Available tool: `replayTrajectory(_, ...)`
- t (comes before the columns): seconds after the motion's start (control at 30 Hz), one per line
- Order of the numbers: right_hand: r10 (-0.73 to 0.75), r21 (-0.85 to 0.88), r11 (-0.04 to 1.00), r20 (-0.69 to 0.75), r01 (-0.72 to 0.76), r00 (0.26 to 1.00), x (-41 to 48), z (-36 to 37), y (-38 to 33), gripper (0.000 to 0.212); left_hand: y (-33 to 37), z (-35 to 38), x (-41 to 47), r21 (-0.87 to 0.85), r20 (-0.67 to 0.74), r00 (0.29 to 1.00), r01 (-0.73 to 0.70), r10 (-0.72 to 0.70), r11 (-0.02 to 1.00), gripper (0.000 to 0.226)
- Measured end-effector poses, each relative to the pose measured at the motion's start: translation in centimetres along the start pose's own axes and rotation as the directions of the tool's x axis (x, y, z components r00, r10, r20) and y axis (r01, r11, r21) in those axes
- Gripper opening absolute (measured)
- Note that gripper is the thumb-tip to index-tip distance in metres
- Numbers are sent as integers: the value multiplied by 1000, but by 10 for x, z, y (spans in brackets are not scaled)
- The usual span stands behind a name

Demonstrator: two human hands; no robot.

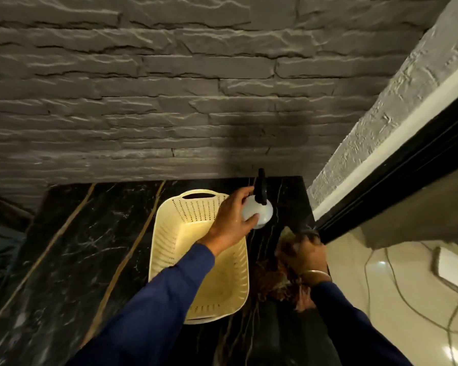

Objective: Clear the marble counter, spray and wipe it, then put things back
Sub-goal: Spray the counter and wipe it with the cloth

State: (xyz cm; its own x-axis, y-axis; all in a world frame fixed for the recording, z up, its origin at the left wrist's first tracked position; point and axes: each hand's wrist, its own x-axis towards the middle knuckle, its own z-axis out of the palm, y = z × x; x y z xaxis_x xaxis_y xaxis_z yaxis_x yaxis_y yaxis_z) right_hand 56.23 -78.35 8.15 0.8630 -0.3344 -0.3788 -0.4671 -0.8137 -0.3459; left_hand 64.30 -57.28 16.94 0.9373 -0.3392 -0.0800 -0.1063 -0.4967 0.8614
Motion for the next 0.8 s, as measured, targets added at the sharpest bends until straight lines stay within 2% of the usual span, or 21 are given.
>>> replayTrajectory(0.03,43,-37,998,70,-40,997,-1,3,2,113,2,10,12,23,33,999,19,-19,1000,76)
replayTrajectory(0.1,92,-66,994,163,-82,982,-8,8,2,124,7,28,37,71,36,997,60,-63,996,87)
replayTrajectory(0.17,85,-55,996,210,-75,974,-21,18,1,124,10,44,57,88,12,991,128,-130,988,92)
replayTrajectory(0.27,49,-135,990,178,-25,983,-43,42,0,120,8,63,79,89,-70,971,232,-227,969,86)
replayTrajectory(0.37,18,-178,984,213,21,977,-50,54,1,122,5,72,86,-40,-164,961,219,-223,975,78)
replayTrajectory(0.5,10,-163,986,240,31,971,-47,50,6,125,1,74,74,-153,-152,968,178,-201,972,97)
replayTrajectory(0.57,6,-159,987,245,34,970,-47,50,8,124,0,75,69,-176,-127,969,187,-211,966,99)
replayTrajectory(0.63,-6,-178,983,241,51,971,-47,50,8,120,1,78,70,-183,-152,958,215,-243,959,90)
replayTrajectory(0.73,-42,-203,975,212,86,976,-51,52,5,110,7,87,75,-199,-345,902,199,-259,960,63)
replayTrajectory(0.8,-72,-208,972,191,112,979,-55,55,6,105,7,98,75,-259,-417,874,150,-250,954,48)
